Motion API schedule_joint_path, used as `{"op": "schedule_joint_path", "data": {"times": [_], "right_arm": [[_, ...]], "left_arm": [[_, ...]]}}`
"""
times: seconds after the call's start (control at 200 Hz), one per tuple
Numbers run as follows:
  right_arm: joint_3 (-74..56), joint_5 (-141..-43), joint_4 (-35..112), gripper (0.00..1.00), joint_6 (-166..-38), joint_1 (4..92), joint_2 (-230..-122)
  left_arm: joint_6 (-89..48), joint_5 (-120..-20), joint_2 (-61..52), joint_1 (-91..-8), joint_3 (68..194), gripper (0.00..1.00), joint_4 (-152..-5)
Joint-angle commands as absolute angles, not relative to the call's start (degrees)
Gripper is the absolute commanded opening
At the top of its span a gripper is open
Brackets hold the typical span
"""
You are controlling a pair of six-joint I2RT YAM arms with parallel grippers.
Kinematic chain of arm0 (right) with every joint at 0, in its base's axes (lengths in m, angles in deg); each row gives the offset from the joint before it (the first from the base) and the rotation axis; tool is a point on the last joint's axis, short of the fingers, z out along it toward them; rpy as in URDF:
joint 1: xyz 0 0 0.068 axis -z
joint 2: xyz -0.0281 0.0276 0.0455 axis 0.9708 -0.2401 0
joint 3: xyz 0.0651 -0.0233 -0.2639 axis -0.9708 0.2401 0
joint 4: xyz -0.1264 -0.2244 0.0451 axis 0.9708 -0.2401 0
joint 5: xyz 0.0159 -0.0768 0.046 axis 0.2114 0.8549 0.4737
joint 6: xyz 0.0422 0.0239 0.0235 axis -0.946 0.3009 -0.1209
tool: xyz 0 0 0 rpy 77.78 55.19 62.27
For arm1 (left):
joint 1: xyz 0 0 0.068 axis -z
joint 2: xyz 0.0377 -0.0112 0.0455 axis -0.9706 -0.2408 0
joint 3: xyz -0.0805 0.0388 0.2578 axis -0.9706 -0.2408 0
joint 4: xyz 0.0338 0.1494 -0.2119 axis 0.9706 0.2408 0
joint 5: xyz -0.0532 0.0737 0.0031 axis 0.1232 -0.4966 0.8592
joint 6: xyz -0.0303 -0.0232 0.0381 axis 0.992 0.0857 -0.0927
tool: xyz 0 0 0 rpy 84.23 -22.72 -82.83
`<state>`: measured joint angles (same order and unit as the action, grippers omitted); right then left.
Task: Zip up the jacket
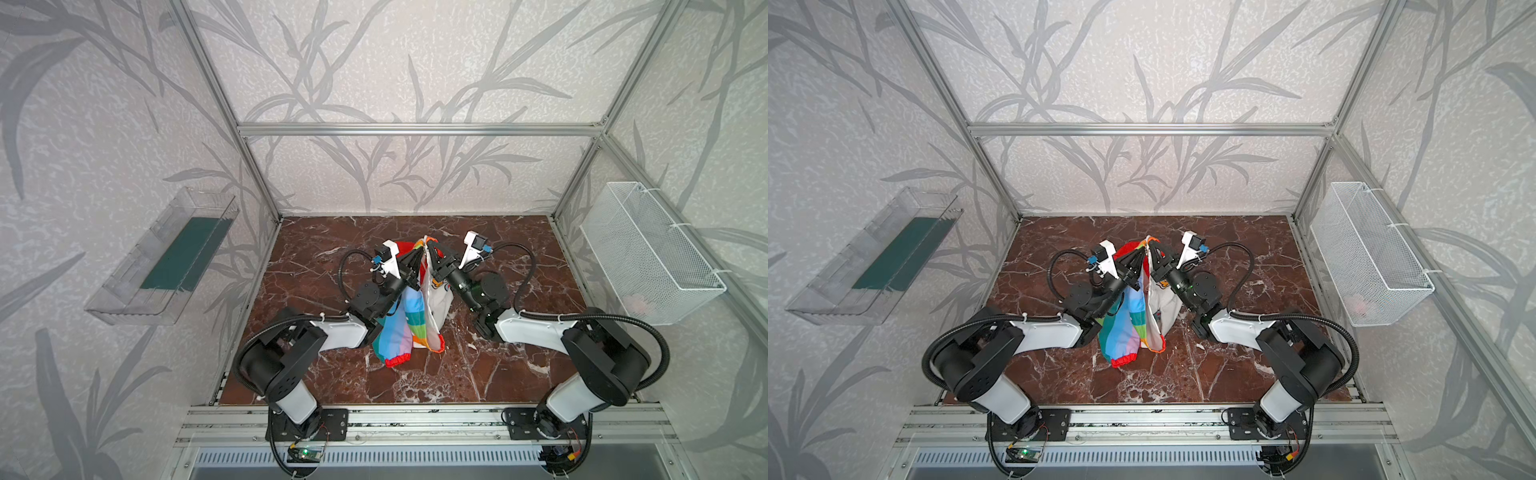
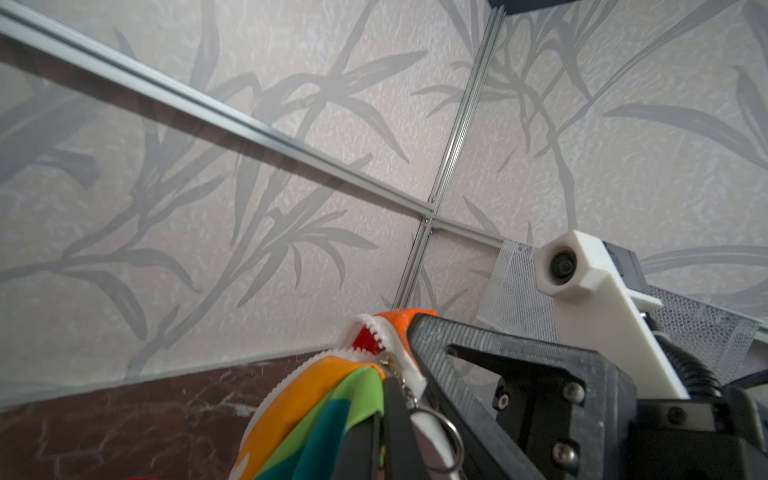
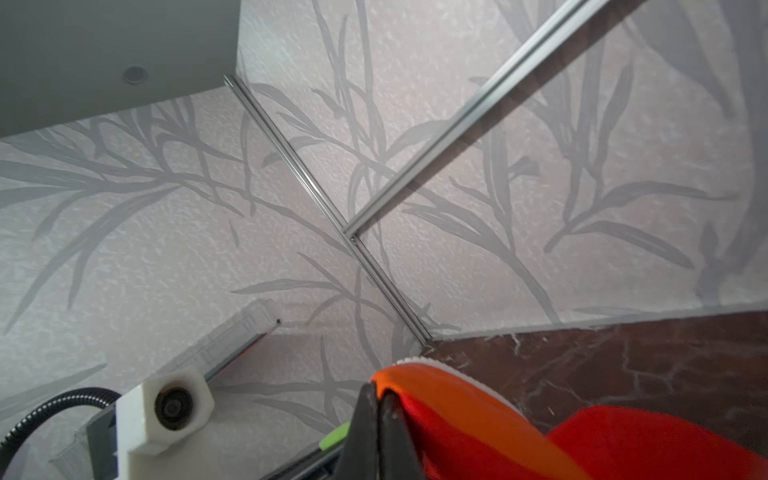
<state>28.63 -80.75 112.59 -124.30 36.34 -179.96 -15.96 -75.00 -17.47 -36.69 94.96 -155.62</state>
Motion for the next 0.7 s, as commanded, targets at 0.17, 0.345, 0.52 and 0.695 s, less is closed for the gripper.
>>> {"op": "schedule_joint_path", "data": {"times": [0.17, 0.345, 0.52, 0.695], "right_arm": [[34.9, -78.0, 118.2, 0.00, -125.2, 37.3, -181.3], [36.3, -76.5, 118.2, 0.03, -126.2, 37.3, -181.2], [36.8, -76.6, 118.2, 0.12, -127.4, 37.3, -180.7], [38.7, -76.5, 118.2, 0.25, -128.0, 37.3, -178.8]], "left_arm": [[-11.4, -70.0, -19.6, -35.7, 93.1, 0.00, -155.2], [-10.0, -70.2, -19.2, -35.7, 92.1, 0.00, -155.1], [-9.8, -71.1, -18.3, -35.7, 92.1, 0.00, -155.2], [-9.8, -71.6, -17.6, -35.7, 91.8, 0.00, -155.1]]}}
